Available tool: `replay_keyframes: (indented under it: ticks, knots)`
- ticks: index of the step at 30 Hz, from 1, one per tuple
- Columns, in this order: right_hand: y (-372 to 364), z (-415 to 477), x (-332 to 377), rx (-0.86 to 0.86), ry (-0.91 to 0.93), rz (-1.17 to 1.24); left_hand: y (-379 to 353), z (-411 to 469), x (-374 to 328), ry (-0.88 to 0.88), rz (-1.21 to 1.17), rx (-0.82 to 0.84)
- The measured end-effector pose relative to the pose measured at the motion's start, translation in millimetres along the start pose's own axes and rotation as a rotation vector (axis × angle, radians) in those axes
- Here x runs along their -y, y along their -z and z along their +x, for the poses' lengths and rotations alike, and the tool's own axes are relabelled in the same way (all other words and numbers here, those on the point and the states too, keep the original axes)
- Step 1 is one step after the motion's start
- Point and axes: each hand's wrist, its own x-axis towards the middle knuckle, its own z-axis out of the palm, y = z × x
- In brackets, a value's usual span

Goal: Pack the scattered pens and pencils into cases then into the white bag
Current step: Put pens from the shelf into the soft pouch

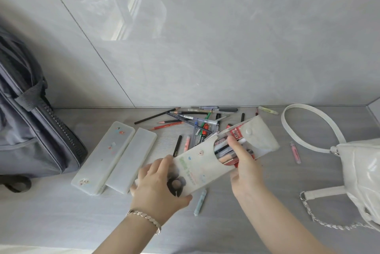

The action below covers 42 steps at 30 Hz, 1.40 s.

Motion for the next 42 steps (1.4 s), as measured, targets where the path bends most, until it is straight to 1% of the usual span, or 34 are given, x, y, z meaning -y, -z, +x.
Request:
replay_keyframes:
  ticks: [4, 5, 7, 8, 9, 11, 13, 16, 20, 23, 27, 30, 33, 37, 38, 41, 42]
  knots:
    - [1, -13, -8, 0.083, -0.008, -0.012, -2, -2, -10, -0.042, 0.011, -0.042]
    - [3, -14, -6, 0.125, 0.003, -0.024, -2, -2, -11, -0.051, 0.015, -0.066]
    - [5, -16, 0, 0.278, 0.046, -0.048, -2, 1, -7, -0.056, 0.005, -0.092]
    - [8, -15, 4, 0.349, 0.116, -0.084, -1, 2, -4, -0.052, -0.009, -0.093]
    - [12, -13, 8, 0.380, 0.213, -0.132, 0, 4, -2, -0.051, -0.029, -0.094]
    - [20, -8, 18, 0.323, 0.409, -0.232, 2, 7, 1, -0.050, -0.054, -0.098]
    - [27, -4, 26, 0.294, 0.579, -0.391, 5, 8, 0, -0.063, -0.047, -0.076]
    - [35, -2, 19, 0.292, 0.723, -0.604, 5, 7, -6, -0.075, -0.031, -0.038]
    - [39, -14, -4, 0.393, 0.761, -0.732, 5, 9, -18, -0.088, 0.001, -0.032]
    - [45, -19, 3, 0.430, 0.755, -0.829, 5, 12, -7, -0.130, 0.068, -0.078]
    - [47, -16, 30, 0.609, 0.731, -1.120, 4, 18, 16, -0.386, 0.267, -0.312]
    - [48, -6, 34, 0.732, 0.750, -1.315, 5, 19, 18, -0.520, 0.337, -0.385]
    - [50, -2, 30, 0.795, 0.721, -1.360, 4, 19, 16, -0.562, 0.400, -0.403]
    - [54, 0, 23, 0.758, 0.762, -1.313, 2, 20, 14, -0.560, 0.461, -0.396]
    - [54, 1, 22, 0.743, 0.806, -1.270, 2, 19, 14, -0.554, 0.465, -0.399]
    - [56, 3, 19, 0.741, 1.114, -1.143, 0, 15, 9, -0.554, 0.476, -0.442]
    - [57, 4, 17, 0.744, 1.188, -1.128, 1, 13, 7, -0.559, 0.496, -0.469]
